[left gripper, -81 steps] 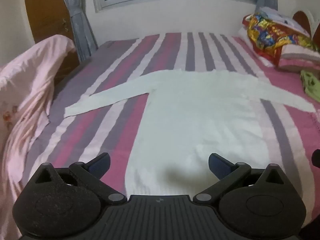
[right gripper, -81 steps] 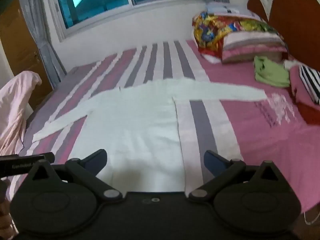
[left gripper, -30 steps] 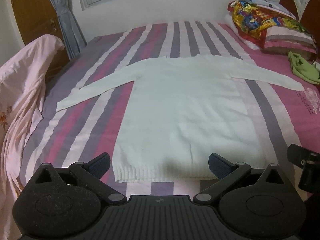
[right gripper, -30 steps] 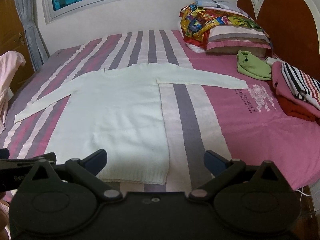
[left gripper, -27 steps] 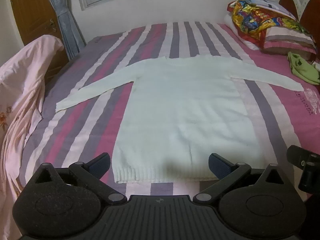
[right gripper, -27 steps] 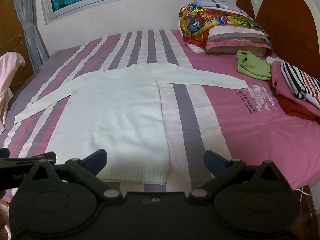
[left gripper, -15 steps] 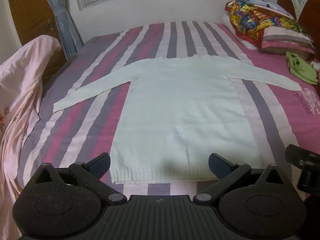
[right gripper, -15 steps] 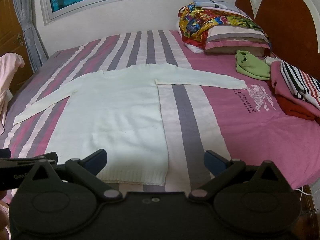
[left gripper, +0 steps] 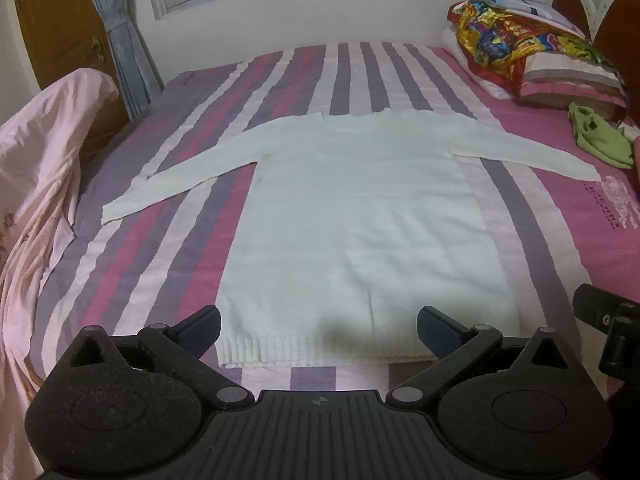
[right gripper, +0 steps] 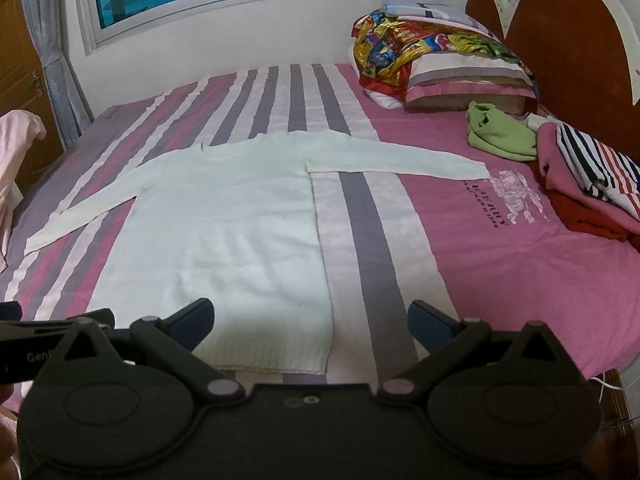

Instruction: Fold small clothes

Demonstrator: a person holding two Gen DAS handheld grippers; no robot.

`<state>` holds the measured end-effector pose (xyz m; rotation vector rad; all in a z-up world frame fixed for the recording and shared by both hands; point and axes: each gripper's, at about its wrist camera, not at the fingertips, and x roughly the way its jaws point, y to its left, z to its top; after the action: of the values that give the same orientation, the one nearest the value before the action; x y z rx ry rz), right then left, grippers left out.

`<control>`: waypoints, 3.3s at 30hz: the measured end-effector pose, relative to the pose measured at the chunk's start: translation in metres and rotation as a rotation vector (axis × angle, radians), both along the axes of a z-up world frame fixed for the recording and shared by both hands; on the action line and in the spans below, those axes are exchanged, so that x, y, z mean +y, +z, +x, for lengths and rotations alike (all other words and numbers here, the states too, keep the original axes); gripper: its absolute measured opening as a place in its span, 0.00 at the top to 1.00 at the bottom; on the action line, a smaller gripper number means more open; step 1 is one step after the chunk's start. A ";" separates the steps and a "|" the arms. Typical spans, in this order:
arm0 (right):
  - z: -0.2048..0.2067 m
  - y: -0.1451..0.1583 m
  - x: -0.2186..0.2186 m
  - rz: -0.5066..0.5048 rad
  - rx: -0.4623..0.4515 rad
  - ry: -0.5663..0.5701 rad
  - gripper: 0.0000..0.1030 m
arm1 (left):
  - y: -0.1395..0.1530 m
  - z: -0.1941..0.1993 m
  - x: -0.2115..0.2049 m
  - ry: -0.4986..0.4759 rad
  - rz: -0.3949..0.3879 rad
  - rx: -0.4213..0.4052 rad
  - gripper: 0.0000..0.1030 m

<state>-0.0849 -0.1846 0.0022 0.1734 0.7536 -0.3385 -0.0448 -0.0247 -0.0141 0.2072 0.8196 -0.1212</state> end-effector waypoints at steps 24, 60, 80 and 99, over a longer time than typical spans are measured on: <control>0.007 0.001 -0.001 -0.007 -0.003 0.006 0.00 | 0.000 0.008 0.000 0.017 -0.006 0.004 0.00; 0.075 -0.010 -0.023 -0.020 0.017 -0.008 0.00 | -0.013 0.090 -0.003 0.076 0.005 0.007 0.00; 0.156 -0.027 -0.061 -0.020 0.039 -0.048 0.00 | -0.034 0.183 -0.025 0.111 0.009 0.028 0.00; 0.246 -0.071 -0.130 -0.034 0.088 -0.103 0.10 | -0.071 0.279 -0.080 0.099 0.022 0.065 0.00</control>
<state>0.1614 -0.3149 -0.0689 0.1666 0.8274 -0.4593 0.2346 -0.1047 -0.0855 0.1836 0.8944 -0.0256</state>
